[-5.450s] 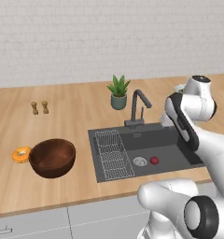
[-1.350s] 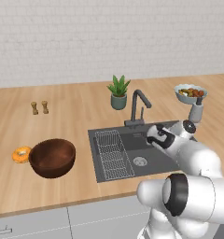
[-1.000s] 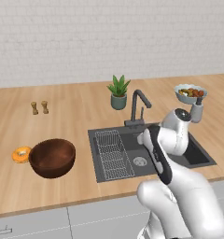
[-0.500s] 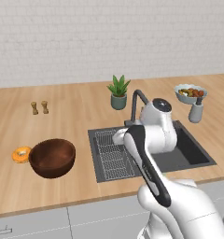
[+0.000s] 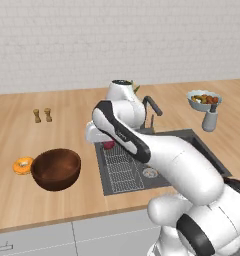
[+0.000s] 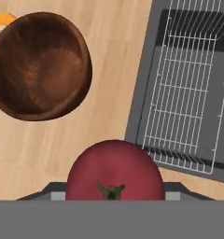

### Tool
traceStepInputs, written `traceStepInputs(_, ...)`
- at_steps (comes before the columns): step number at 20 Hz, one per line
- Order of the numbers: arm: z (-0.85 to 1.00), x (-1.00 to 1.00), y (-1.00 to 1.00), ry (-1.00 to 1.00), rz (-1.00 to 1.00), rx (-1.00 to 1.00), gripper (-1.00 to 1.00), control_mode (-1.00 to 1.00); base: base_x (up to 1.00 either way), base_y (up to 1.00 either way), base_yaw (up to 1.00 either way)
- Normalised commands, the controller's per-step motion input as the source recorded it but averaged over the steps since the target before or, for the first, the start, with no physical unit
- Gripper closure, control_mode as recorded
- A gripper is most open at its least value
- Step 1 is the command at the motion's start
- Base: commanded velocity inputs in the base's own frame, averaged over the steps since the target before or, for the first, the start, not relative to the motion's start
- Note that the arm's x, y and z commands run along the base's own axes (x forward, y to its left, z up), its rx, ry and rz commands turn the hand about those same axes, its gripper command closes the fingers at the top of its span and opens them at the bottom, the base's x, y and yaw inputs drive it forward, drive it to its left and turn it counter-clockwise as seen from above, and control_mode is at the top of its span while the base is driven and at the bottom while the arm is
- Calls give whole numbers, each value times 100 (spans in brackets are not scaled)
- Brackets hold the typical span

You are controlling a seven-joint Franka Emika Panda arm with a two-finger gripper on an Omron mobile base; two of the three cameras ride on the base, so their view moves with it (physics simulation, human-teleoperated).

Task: Pick the tomato from the sink and place it in the bowl. Then pick the bowl and place it in the microwave. Then close the microwave door and press the start button.

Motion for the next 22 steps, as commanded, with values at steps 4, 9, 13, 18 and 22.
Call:
traceStepInputs(4,-30,22,100,40,6,-16,100,-100,0,0,0)
traceStepInputs(9,-72,35,100,16,0,-32,100,-100,0,0,0)
traceStepInputs(13,-66,31,94,10,-1,-23,100,-100,0,0,0)
traceStepInputs(18,-60,60,72,6,-3,-14,100,-100,0,0,0)
traceStepInputs(22,-28,64,38,0,-6,-10,100,-100,0,0,0)
